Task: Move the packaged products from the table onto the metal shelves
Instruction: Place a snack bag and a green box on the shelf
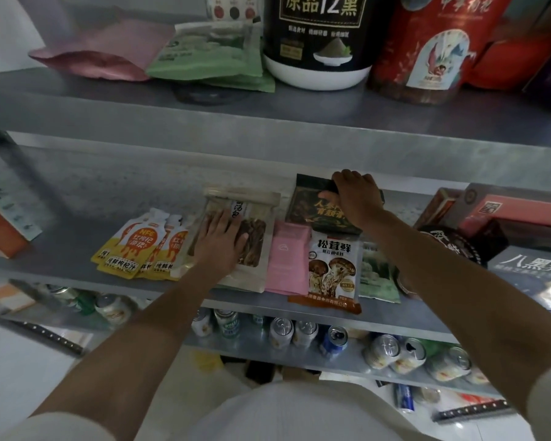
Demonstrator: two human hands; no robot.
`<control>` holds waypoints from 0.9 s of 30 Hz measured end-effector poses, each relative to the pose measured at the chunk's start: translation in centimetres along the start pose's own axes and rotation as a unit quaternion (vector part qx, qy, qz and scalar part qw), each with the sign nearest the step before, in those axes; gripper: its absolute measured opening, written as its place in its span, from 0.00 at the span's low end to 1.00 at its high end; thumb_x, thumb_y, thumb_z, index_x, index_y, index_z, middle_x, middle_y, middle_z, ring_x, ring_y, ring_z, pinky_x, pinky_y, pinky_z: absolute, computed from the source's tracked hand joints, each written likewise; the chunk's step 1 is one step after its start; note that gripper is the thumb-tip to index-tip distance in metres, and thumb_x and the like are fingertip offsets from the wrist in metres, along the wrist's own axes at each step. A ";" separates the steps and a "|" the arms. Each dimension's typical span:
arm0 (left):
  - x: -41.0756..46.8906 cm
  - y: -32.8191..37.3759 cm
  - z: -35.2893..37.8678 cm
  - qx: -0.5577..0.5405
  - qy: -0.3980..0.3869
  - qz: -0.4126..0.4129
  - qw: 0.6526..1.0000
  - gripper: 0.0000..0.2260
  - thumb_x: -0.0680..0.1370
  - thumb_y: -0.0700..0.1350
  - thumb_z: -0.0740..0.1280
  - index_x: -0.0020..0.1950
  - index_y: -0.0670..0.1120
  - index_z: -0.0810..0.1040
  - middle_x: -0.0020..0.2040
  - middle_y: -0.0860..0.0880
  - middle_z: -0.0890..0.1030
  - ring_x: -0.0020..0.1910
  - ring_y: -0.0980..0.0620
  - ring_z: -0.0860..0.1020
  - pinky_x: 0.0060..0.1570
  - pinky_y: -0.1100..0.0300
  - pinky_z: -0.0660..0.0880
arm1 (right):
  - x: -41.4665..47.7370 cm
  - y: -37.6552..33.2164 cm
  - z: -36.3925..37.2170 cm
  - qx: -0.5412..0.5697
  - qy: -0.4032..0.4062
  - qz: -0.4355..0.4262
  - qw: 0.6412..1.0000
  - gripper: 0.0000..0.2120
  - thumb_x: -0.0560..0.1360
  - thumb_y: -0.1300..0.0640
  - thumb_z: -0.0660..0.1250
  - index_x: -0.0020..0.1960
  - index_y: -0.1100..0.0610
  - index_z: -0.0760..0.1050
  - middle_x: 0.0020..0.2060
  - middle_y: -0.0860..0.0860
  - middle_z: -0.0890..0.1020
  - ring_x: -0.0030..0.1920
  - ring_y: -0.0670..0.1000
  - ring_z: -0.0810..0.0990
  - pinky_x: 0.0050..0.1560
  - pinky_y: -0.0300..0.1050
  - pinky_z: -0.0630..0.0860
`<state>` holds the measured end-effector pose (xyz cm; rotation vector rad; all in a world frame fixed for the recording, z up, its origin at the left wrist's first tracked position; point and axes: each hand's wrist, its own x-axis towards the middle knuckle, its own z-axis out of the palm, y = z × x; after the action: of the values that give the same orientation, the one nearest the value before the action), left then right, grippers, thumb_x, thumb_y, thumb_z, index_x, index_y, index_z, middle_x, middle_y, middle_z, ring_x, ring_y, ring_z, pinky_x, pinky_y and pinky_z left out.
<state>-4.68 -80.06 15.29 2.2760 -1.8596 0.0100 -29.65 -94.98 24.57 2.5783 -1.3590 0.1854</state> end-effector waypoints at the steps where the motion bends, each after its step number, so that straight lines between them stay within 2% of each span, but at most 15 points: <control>1: 0.0 0.0 0.0 0.004 0.006 0.000 1.000 0.25 0.83 0.56 0.47 0.77 0.47 0.61 0.77 0.42 0.59 0.77 0.44 0.55 0.75 0.51 0.46 | 0.1 0.1 0.1 -0.004 0.001 -0.002 1.000 0.27 0.78 0.38 0.55 0.57 0.62 0.72 0.54 0.59 0.79 0.55 0.60 0.77 0.57 0.52 0.69; 6: 0.1 0.1 0.1 0.005 0.007 0.006 1.000 0.24 0.83 0.54 0.50 0.78 0.47 0.58 0.78 0.43 0.56 0.77 0.45 0.52 0.75 0.51 0.45 | 0.2 0.6 0.4 -0.029 0.008 0.024 0.999 0.26 0.79 0.38 0.54 0.57 0.61 0.73 0.51 0.58 0.79 0.52 0.58 0.77 0.53 0.50 0.69; 10: 0.1 0.2 -0.1 0.012 -0.009 0.001 1.000 0.24 0.83 0.54 0.48 0.78 0.49 0.54 0.79 0.44 0.53 0.78 0.46 0.49 0.75 0.52 0.43 | -0.1 1.0 0.8 -0.053 -0.008 0.032 0.998 0.26 0.79 0.39 0.53 0.59 0.61 0.72 0.53 0.59 0.77 0.54 0.58 0.76 0.56 0.52 0.69; 17: 0.3 0.2 -0.3 0.021 -0.029 0.003 0.999 0.24 0.83 0.55 0.46 0.79 0.49 0.52 0.79 0.44 0.50 0.78 0.46 0.48 0.75 0.51 0.42 | 0.1 0.8 0.8 -0.006 -0.045 0.070 0.996 0.26 0.79 0.39 0.54 0.60 0.61 0.71 0.55 0.58 0.76 0.57 0.58 0.75 0.61 0.54 0.68; 23: 0.4 0.2 -0.5 0.035 -0.062 0.001 0.997 0.25 0.83 0.55 0.44 0.79 0.49 0.47 0.79 0.45 0.46 0.78 0.46 0.44 0.74 0.51 0.40 | -0.6 0.6 1.0 0.003 -0.076 0.082 0.994 0.29 0.78 0.38 0.55 0.69 0.59 0.64 0.65 0.59 0.72 0.67 0.59 0.68 0.71 0.59 0.58; 27: 0.7 0.1 -1.3 0.050 -0.092 0.011 0.994 0.26 0.83 0.55 0.46 0.79 0.49 0.47 0.79 0.45 0.46 0.78 0.46 0.45 0.74 0.50 0.41 | -1.4 0.7 0.2 0.015 -0.060 0.086 0.994 0.29 0.79 0.40 0.56 0.73 0.58 0.61 0.70 0.58 0.67 0.72 0.58 0.63 0.73 0.58 0.54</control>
<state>-4.50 -80.59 16.71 2.3954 -2.0168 -0.1105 -30.99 -94.26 24.16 2.5311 -1.6354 0.0814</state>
